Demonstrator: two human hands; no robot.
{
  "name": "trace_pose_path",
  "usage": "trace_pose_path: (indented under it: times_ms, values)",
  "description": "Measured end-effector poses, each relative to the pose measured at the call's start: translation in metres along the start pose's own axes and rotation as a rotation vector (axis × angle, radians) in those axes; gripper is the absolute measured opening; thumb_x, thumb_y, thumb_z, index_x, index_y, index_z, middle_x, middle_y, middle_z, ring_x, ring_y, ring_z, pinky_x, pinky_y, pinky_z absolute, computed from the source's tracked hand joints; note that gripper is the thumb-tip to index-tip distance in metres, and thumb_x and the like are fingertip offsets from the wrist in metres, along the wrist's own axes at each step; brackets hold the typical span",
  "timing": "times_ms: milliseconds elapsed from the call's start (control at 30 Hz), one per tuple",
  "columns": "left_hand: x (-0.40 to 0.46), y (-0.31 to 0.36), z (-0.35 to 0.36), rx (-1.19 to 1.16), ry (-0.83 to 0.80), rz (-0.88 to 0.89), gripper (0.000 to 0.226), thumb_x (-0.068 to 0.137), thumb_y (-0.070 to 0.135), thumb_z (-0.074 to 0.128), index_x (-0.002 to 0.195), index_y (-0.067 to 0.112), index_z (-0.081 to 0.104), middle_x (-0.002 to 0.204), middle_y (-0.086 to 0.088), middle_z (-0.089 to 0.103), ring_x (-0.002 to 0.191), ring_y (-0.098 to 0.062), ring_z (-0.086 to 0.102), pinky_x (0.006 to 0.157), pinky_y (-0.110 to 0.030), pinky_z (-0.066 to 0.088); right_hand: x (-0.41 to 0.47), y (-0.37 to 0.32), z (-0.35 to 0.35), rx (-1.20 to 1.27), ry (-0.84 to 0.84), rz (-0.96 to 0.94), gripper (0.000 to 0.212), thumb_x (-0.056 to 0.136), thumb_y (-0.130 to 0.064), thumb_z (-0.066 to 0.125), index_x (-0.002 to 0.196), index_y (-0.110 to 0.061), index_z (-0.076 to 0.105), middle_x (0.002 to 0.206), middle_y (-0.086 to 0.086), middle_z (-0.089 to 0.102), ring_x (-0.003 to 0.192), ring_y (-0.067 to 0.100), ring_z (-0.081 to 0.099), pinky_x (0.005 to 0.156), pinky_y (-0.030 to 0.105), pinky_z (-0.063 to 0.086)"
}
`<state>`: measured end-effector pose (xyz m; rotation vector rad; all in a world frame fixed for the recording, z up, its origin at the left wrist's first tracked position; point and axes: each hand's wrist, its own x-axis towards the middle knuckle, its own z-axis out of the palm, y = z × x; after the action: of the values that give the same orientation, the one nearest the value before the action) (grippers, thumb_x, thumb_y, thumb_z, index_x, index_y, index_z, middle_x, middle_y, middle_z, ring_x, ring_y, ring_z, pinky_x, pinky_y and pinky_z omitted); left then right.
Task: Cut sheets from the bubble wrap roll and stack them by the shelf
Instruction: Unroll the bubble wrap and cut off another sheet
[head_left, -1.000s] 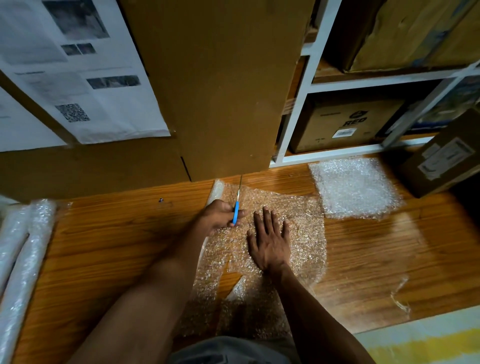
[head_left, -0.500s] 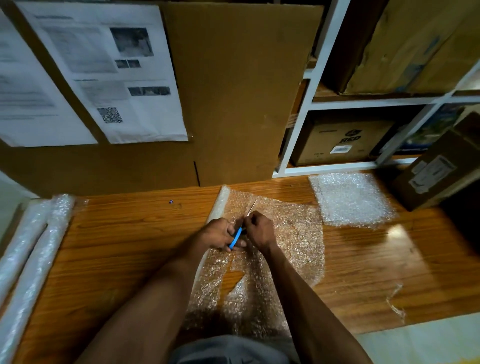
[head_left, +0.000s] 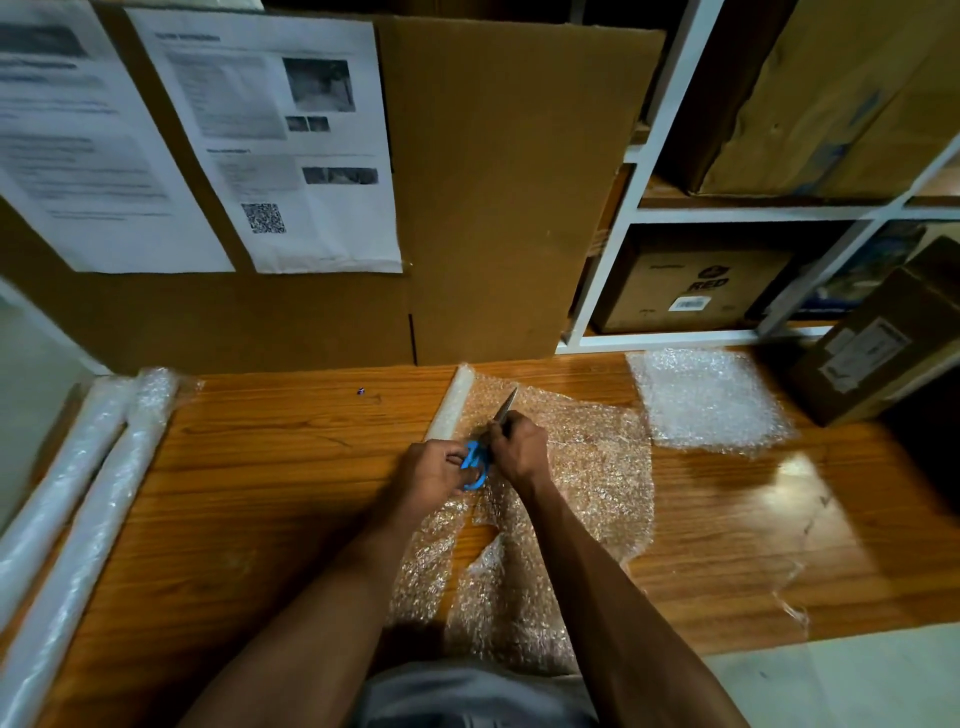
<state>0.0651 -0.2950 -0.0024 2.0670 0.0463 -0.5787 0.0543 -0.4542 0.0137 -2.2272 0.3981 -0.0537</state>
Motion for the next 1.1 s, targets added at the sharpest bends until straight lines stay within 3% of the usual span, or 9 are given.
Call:
trace_pose_path:
  times_ms: [100, 167, 333, 400, 467, 700, 900, 1000, 1100]
  values:
    - [-0.014, -0.011, 0.018, 0.355, 0.294, 0.16, 0.04, 0.085, 0.026, 0.083, 0.123, 0.013, 0.074, 0.107, -0.006, 0.076, 0.088, -0.02, 0.071, 0.08, -0.036, 0.061, -0.001, -0.002, 0.005, 0.011, 0.028, -0.006, 0.025, 0.105, -0.019, 0.06, 0.104, 0.004, 0.07, 0.094, 0.019, 0.074, 0.077, 0.025, 0.063, 0.053, 0.016, 0.032]
    - [-0.02, -0.012, 0.024, 0.463, 0.374, 0.21, 0.038, 0.087, 0.028, 0.081, 0.12, 0.012, 0.075, 0.11, -0.007, 0.076, 0.094, -0.023, 0.07, 0.086, -0.035, 0.059, -0.004, -0.004, 0.008, 0.022, 0.041, -0.01, 0.024, 0.104, -0.017, 0.06, 0.104, 0.005, 0.07, 0.092, 0.019, 0.073, 0.076, 0.024, 0.062, 0.055, 0.015, 0.033]
    - [-0.038, 0.004, 0.016, 0.539, 0.346, 0.089, 0.038, 0.09, 0.026, 0.076, 0.127, 0.021, 0.072, 0.111, -0.009, 0.075, 0.097, -0.029, 0.07, 0.081, -0.037, 0.06, -0.015, 0.007, 0.012, 0.103, 0.008, 0.04, 0.018, 0.106, -0.016, 0.058, 0.099, -0.004, 0.069, 0.086, 0.004, 0.07, 0.075, 0.023, 0.067, 0.058, 0.006, 0.047]
    - [-0.041, 0.005, 0.012, 0.569, 0.342, 0.068, 0.04, 0.09, 0.027, 0.076, 0.129, 0.03, 0.07, 0.112, -0.007, 0.075, 0.098, -0.029, 0.07, 0.081, -0.038, 0.06, -0.02, 0.015, 0.014, 0.19, -0.029, 0.082, 0.02, 0.106, -0.022, 0.056, 0.093, -0.016, 0.069, 0.089, 0.006, 0.076, 0.081, 0.027, 0.075, 0.073, 0.035, 0.065]
    - [-0.041, 0.002, 0.01, 0.585, 0.348, 0.07, 0.037, 0.09, 0.026, 0.076, 0.125, 0.035, 0.068, 0.111, -0.003, 0.075, 0.097, -0.028, 0.07, 0.079, -0.038, 0.06, -0.024, 0.029, 0.016, 0.199, -0.02, 0.079, 0.021, 0.105, -0.033, 0.052, 0.095, -0.029, 0.071, 0.097, 0.006, 0.079, 0.086, 0.023, 0.076, 0.081, 0.048, 0.064]
    - [-0.034, -0.014, 0.003, 0.7, 0.361, 0.119, 0.02, 0.09, 0.034, 0.076, 0.106, 0.023, 0.074, 0.098, -0.004, 0.075, 0.084, -0.025, 0.072, 0.068, -0.035, 0.06, -0.069, 0.064, -0.005, -0.209, 0.004, -0.038, 0.018, 0.104, -0.031, 0.061, 0.114, -0.021, 0.07, 0.108, 0.002, 0.071, 0.085, 0.017, 0.063, 0.069, 0.026, 0.046]
    - [-0.032, -0.017, 0.003, 0.839, 0.368, 0.164, 0.018, 0.094, 0.028, 0.067, 0.104, 0.017, 0.078, 0.098, -0.006, 0.075, 0.087, -0.026, 0.073, 0.069, -0.036, 0.059, -0.095, 0.093, -0.015, -0.442, 0.102, -0.018, 0.028, 0.101, -0.039, 0.066, 0.124, -0.023, 0.066, 0.117, 0.008, 0.064, 0.092, 0.02, 0.06, 0.07, 0.025, 0.045]
    - [-0.035, -0.018, 0.011, 0.707, 0.347, 0.356, 0.024, 0.09, 0.022, 0.072, 0.113, 0.027, 0.074, 0.111, 0.001, 0.069, 0.096, -0.024, 0.066, 0.074, -0.035, 0.058, -0.101, 0.098, -0.02, -0.484, 0.201, 0.008, 0.028, 0.103, -0.041, 0.062, 0.122, -0.02, 0.067, 0.118, 0.008, 0.064, 0.1, 0.026, 0.059, 0.075, 0.033, 0.05]
    - [-0.036, -0.017, 0.026, 0.597, 0.183, 0.474, 0.028, 0.09, 0.027, 0.072, 0.117, 0.034, 0.07, 0.121, 0.006, 0.065, 0.1, -0.022, 0.066, 0.078, -0.033, 0.057, -0.105, 0.106, -0.028, -0.501, 0.271, 0.121, 0.034, 0.099, -0.028, 0.065, 0.131, -0.018, 0.062, 0.135, 0.013, 0.058, 0.118, 0.033, 0.053, 0.092, 0.045, 0.048]
